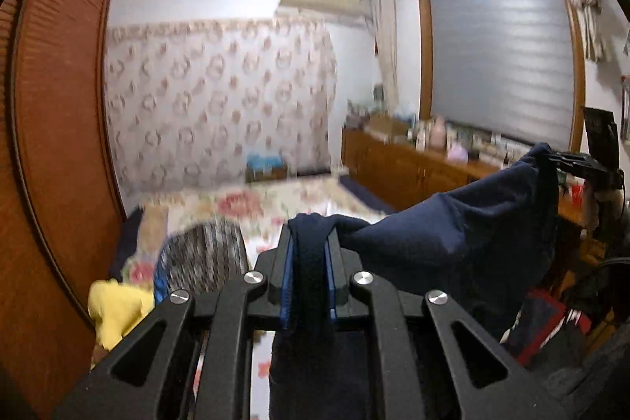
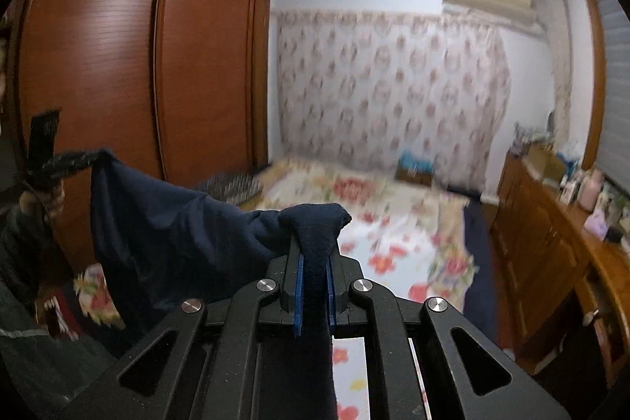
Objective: Fold small clothes
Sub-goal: 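Grasp the navy T-shirt with the right gripper while the left gripper grasps it too, lift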
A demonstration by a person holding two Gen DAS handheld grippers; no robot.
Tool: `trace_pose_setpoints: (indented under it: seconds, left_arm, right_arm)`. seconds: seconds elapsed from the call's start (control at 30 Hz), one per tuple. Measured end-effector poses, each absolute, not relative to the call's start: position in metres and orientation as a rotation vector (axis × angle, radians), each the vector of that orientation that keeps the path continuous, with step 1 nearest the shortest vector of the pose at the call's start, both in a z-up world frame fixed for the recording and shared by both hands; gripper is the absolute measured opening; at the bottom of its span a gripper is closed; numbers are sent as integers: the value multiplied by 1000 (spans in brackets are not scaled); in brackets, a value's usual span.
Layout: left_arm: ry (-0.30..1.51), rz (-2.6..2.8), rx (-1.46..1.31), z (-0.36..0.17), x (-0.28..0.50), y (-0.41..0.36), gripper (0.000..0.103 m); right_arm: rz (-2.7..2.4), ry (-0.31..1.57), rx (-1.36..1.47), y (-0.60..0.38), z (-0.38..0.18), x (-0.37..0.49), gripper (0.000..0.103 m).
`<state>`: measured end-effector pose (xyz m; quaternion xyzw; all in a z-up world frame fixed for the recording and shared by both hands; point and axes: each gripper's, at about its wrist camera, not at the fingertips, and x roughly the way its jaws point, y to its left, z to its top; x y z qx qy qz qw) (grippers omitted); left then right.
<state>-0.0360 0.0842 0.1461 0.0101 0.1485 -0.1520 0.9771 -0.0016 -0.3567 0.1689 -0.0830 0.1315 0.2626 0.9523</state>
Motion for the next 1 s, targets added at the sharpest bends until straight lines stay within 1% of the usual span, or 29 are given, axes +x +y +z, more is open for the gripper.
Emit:
trace_pose_setpoints:
  seconds: [0.23, 0.4, 0.53, 0.73, 0.9, 1.0]
  left_arm:
    - [128, -294, 29, 211, -66, 100, 14]
    - [57, -278, 31, 241, -74, 110, 14]
    - [44, -274, 25, 242, -72, 114, 14]
    - [85, -273, 24, 233, -57, 111, 14]
    - [185, -285, 15, 218, -9, 108, 14]
    - [271, -262, 31, 194, 40, 105, 14]
  right_arm:
    - [508, 85, -214, -370, 241, -64, 8]
    - [499, 6, -245, -371, 269, -92, 8]
    - [500, -9, -251, -371, 271, -95, 8]
    - [498, 2, -236, -364, 241, -74, 8]
    - [481, 60, -252, -353, 244, -43, 8]
    - [465, 146, -251, -347, 238, 1, 8]
